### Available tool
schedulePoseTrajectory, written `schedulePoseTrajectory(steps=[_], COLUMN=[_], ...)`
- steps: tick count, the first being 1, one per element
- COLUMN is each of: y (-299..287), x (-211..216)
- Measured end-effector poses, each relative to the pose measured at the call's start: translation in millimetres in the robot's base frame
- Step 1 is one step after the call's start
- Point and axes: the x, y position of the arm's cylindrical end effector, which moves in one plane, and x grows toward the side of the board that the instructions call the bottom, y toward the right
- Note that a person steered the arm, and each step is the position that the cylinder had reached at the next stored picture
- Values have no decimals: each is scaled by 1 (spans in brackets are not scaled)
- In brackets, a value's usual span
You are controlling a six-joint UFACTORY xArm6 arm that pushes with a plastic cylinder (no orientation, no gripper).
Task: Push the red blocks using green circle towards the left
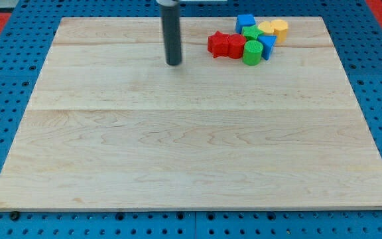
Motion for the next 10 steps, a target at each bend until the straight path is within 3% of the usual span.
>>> schedulePoseTrajectory(steps=[1, 4, 10], y=[45, 146, 153], x=[39, 18, -57])
